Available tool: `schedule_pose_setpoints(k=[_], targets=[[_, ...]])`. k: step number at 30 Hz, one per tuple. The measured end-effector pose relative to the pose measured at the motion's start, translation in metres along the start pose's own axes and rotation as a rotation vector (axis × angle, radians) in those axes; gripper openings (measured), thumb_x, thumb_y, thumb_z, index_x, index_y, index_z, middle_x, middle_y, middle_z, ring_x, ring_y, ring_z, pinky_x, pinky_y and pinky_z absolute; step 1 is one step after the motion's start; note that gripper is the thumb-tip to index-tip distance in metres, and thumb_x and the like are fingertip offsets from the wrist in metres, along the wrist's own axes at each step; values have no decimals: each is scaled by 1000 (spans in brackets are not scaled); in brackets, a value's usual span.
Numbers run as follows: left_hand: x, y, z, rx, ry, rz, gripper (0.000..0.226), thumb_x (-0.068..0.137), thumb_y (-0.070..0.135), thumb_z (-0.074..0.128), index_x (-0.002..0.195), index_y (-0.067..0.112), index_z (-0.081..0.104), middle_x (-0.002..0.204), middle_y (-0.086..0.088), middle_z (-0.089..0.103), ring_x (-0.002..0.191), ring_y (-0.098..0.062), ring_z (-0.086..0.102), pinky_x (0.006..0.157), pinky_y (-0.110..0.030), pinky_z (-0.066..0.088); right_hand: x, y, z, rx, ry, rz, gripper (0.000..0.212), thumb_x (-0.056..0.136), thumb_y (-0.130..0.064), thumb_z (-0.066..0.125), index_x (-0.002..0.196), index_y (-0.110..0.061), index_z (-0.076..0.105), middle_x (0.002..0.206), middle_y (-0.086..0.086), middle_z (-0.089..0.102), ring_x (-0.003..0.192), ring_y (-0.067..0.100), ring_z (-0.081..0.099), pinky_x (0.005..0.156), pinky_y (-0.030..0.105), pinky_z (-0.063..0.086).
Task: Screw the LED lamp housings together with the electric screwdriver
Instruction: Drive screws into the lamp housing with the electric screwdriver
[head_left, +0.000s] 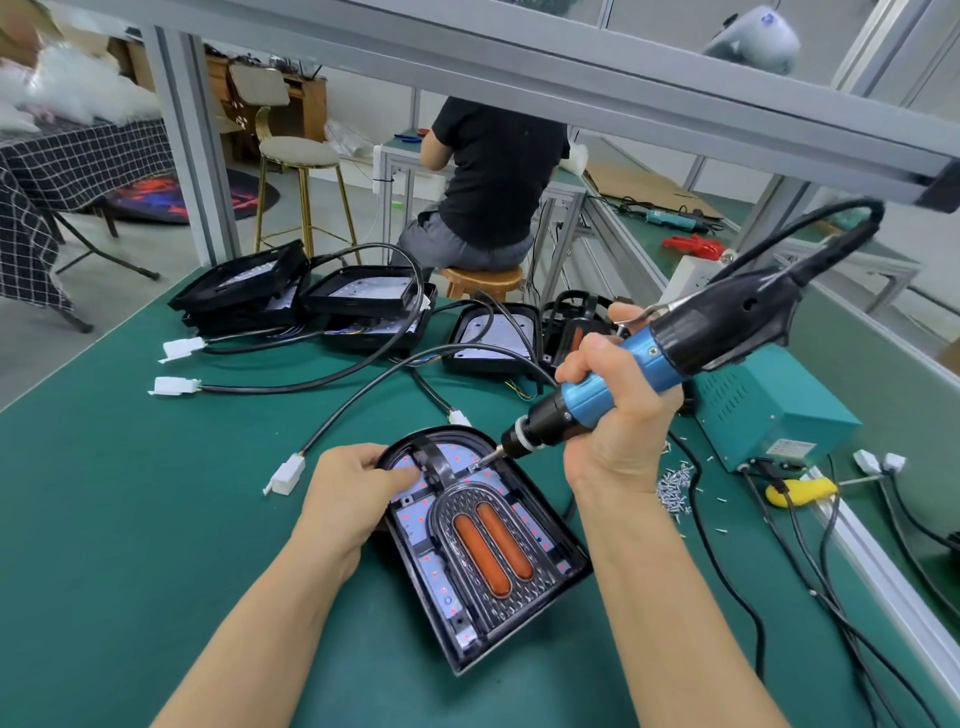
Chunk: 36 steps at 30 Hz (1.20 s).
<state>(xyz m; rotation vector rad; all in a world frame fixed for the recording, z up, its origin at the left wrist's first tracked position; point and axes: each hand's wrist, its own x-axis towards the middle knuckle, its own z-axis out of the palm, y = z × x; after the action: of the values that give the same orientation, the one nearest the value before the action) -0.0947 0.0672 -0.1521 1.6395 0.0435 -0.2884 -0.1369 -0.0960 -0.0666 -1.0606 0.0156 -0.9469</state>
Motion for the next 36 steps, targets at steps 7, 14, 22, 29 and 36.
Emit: schedule_pose_setpoints(k=[7, 14, 22, 29, 36], targets=[[5, -7, 3, 43, 67, -19, 9, 73, -3, 67, 77, -10, 63, 62, -12, 55, 59, -21, 45, 58, -29, 32, -8, 4, 1, -36, -176, -17, 27, 60, -10, 66, 80, -29, 64, 56, -1, 53, 49, 19, 49, 57, 24, 44], [6, -8, 2, 40, 73, -33, 3, 73, -3, 66, 75, -5, 65, 65, -14, 60, 59, -24, 50, 61, -30, 37, -7, 7, 3, -75, -128, -2, 28, 60, -9, 66, 84, -21, 62, 55, 1, 52, 51, 21, 48, 57, 25, 44], [5, -5, 3, 30, 84, -49, 5, 73, -4, 66, 76, -7, 65, 64, -14, 60, 58, -23, 49, 58, -29, 36, -6, 8, 4, -46, -186, 40, 26, 64, -2, 65, 64, -28, 62, 59, -7, 51, 50, 16, 48, 54, 26, 43], [4, -5, 5, 30, 102, -82, 18, 71, -3, 66, 82, -15, 59, 63, -13, 54, 59, -22, 43, 56, -28, 29, -8, 9, 1, -26, -205, 47, 34, 69, 4, 60, 68, -30, 64, 65, -3, 52, 50, 16, 48, 54, 27, 44], [2, -5, 4, -35, 93, -69, 4, 74, -5, 65, 77, -8, 64, 62, -12, 62, 56, -23, 53, 61, -31, 41, -4, 5, -2, 6, -76, 1, 29, 68, 3, 58, 89, -17, 59, 56, 0, 53, 51, 19, 49, 60, 27, 45]])
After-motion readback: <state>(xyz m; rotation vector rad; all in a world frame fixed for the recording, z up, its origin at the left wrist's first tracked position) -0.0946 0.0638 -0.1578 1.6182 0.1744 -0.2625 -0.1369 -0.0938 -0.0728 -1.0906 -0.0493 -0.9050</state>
